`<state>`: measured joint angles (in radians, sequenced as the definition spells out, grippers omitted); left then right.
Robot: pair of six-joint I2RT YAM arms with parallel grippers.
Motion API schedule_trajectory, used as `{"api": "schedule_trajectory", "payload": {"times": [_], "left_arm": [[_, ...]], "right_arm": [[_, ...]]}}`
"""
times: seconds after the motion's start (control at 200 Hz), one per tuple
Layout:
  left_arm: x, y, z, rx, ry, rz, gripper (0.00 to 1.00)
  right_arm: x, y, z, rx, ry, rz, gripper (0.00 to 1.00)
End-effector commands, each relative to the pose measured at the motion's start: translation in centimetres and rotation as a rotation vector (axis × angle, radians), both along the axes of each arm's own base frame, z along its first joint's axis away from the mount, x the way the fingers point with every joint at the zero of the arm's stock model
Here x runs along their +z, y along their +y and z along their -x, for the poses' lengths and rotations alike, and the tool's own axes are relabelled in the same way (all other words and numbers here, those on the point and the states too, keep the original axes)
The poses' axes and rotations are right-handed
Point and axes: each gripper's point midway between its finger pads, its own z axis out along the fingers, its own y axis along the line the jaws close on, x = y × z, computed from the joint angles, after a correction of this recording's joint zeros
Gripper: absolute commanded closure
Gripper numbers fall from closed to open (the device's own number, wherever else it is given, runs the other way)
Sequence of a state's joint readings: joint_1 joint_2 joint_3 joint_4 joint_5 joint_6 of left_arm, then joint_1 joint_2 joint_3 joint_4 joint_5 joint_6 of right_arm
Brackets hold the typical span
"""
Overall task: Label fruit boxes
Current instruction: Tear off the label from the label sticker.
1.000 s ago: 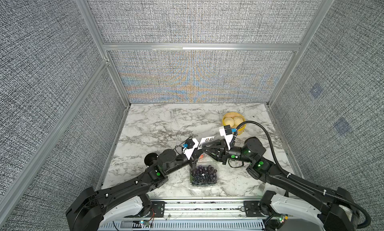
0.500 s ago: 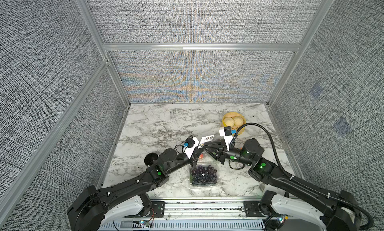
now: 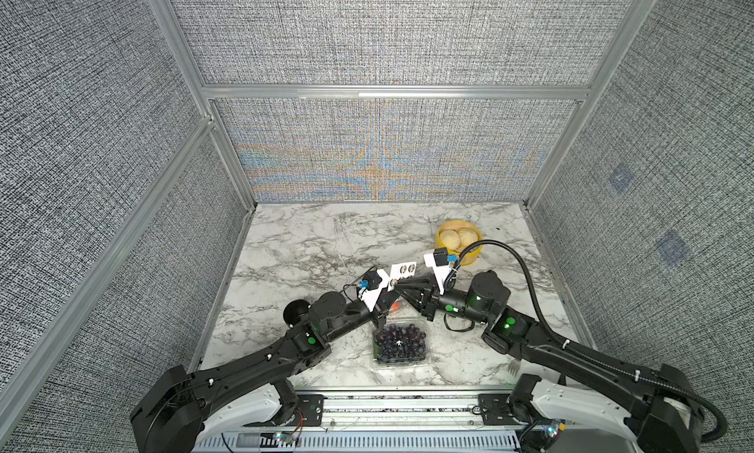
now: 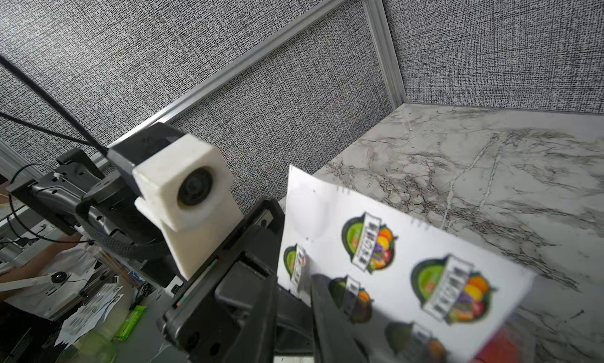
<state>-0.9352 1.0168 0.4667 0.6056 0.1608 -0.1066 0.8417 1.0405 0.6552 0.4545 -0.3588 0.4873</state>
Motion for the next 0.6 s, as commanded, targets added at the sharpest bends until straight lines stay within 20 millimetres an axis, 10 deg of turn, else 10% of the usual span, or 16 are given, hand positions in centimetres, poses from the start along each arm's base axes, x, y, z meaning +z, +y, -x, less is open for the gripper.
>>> {"api": "schedule_trajectory", "payload": {"times": [0.0,0.595], "left_arm": [[0.63,-0.04,0.31,-0.014,-0.019,0.020,1.00],[-0.12,0.07,-0.22,0.013,-0.019,-0.009,1.00]], "right_arm": [[0.95,-0.01,-0.27,-0.014,-0.022,-0.022,0.78],[1.06,0.94,-0.30,0.012,-0.006,-0.033,1.00]]}}
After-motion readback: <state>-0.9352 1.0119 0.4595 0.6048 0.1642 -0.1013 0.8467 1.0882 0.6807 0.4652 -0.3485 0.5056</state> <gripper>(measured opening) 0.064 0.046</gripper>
